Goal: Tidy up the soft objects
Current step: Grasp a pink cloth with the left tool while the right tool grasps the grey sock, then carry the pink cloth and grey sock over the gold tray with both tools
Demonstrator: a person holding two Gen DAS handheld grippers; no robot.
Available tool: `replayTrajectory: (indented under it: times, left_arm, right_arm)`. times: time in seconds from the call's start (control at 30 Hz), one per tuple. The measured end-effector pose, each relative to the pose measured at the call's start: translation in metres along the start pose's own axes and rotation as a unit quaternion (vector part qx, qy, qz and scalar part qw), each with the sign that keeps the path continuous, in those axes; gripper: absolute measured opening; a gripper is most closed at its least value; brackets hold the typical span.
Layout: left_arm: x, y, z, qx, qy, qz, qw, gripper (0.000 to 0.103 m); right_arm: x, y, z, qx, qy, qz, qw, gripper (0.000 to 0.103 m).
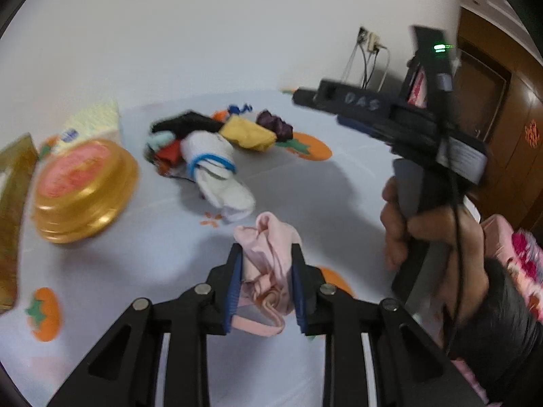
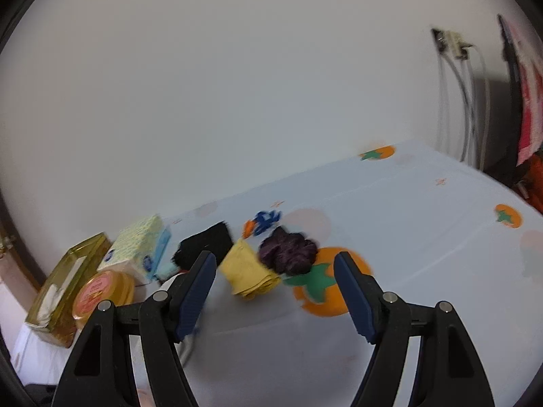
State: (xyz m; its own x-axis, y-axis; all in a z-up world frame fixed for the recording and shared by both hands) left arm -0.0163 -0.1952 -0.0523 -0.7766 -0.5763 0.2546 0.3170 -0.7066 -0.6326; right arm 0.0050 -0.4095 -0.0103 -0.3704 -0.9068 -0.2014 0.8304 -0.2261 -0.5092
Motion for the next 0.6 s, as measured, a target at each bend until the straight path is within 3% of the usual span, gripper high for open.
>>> replayTrajectory:
  times: [0.1,0.23,0.37,0.5,0.6]
  left_arm:
    - [-0.015,-0.025,0.001,0.042,0.006,0.026,0.9988,0.025]
    - [-0.048,-0.054,0.012,0.102,-0.024,0.066,0.9923,0.025]
    - [-0.072,-0.081,0.02,0.161,-0.033,0.091,0.9822,0.025]
    - [-0.087,-0.095,0.025,0.192,-0.025,0.116,0.9741,0.025]
    - [-0.1,-0.096,0.022,0.197,-0.038,0.124,0.9717,0.025]
  right_arm:
    - [-0.016,0.002,-0.005,-0.018,-0.028,0.029,0.999,0.074]
    - [-0.044,0.0,-0.013,-0.027,-0.079,0.059,0.995,0.074]
    - [-0.075,0.011,-0.026,-0.073,-0.122,0.083,0.986,0.074]
    - [-0.1,0.035,-0.038,-0.131,-0.14,0.085,0.978,0.074]
    - [-0.113,0.052,-0.051,-0.173,-0.168,0.062,0.969,0.047]
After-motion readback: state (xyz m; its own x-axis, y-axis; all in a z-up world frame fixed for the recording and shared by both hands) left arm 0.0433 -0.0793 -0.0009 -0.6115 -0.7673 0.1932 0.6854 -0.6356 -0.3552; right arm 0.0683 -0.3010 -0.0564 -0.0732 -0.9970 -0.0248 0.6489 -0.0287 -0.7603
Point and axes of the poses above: each gripper's, at about its wrist camera, not at the fingertips, and y roughly the way its jaws point, x to its right, z to its top, the point moved 4 cm from there along y, roughly the way its jaws point, and after that the axes turned 9 degrees about -z, right-handed, at the moved point
